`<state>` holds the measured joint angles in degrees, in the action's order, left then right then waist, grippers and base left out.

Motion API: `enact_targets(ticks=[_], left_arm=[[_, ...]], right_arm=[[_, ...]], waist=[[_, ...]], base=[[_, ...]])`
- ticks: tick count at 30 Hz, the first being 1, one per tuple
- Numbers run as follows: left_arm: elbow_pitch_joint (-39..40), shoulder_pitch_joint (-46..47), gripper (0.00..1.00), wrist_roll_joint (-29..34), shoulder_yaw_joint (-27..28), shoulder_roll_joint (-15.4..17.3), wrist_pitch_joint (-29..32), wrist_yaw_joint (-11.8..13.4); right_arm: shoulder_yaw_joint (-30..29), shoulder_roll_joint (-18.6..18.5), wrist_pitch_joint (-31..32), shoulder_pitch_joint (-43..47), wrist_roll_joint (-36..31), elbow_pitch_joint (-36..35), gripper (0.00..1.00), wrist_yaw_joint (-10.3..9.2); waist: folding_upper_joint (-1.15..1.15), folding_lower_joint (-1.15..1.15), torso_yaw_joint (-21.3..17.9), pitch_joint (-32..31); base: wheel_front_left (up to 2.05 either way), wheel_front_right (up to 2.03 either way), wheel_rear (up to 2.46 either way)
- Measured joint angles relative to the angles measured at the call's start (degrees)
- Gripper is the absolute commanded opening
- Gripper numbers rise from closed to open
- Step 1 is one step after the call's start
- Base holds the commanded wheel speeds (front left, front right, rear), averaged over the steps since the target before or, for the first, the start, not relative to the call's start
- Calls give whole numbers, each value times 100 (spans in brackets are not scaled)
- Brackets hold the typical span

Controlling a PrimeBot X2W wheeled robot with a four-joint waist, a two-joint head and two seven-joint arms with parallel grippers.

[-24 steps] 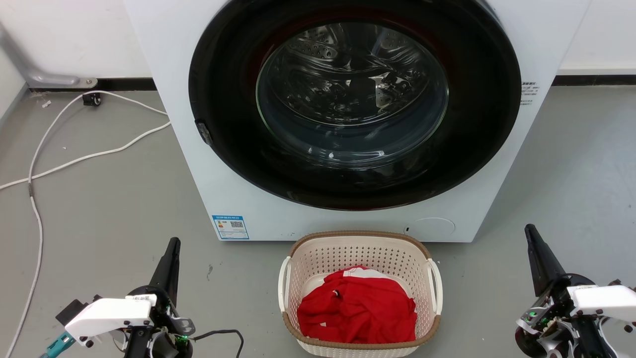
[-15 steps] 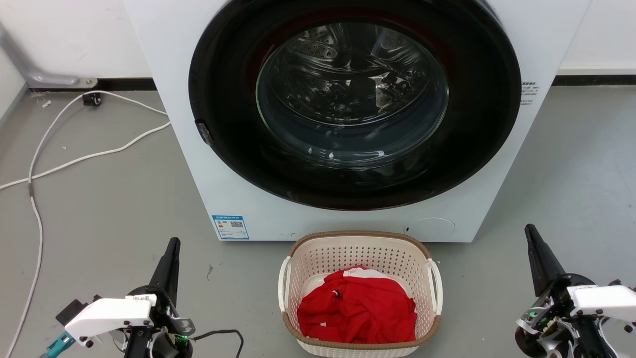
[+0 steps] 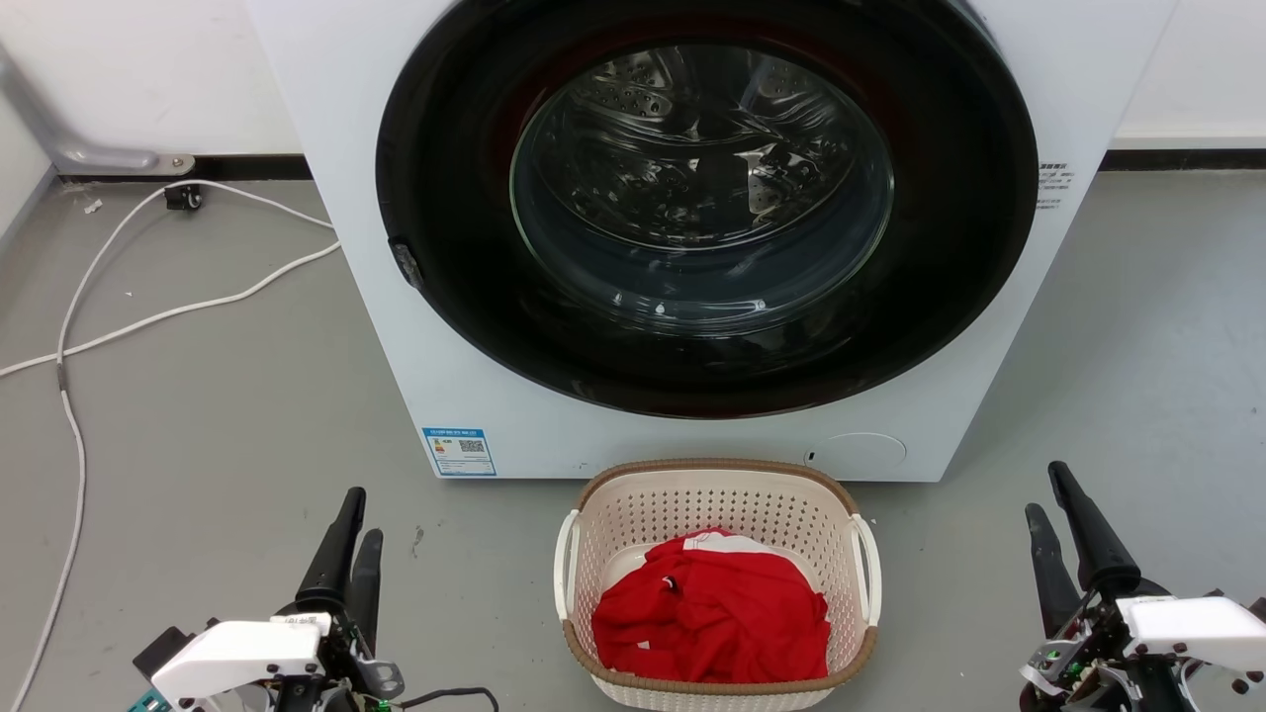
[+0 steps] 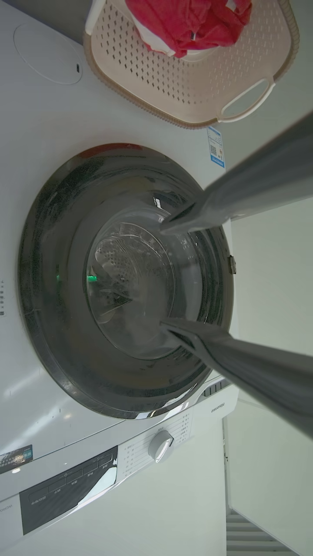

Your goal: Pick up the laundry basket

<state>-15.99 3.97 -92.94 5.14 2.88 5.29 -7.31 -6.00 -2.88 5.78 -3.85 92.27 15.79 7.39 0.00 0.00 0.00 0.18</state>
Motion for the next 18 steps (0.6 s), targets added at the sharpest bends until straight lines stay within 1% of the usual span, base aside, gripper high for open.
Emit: enact_targets(ticks=[5,8,12,18], left_arm=[[47,3,100,20,-163,-1,-147,0],[80,10,100,193,-250,-2,-223,0],[144,14,100,626,-296,-2,-331,-1],[336,23,100,1452,-369,-1,-474,-1]], right_arm=[[87,1,-144,2,-97,-44,100,0],[135,-3,-232,3,-238,-53,100,0],[157,-31,-345,3,-673,-63,100,0],[151,-38,-485,2,-1583,-159,100,0]], waist=[[0,0,3,3],[0,0,6,5],[0,0,13,6],[0,0,20,12]], base=[[0,0,0],[0,0,0],[0,0,0],[0,0,0]])
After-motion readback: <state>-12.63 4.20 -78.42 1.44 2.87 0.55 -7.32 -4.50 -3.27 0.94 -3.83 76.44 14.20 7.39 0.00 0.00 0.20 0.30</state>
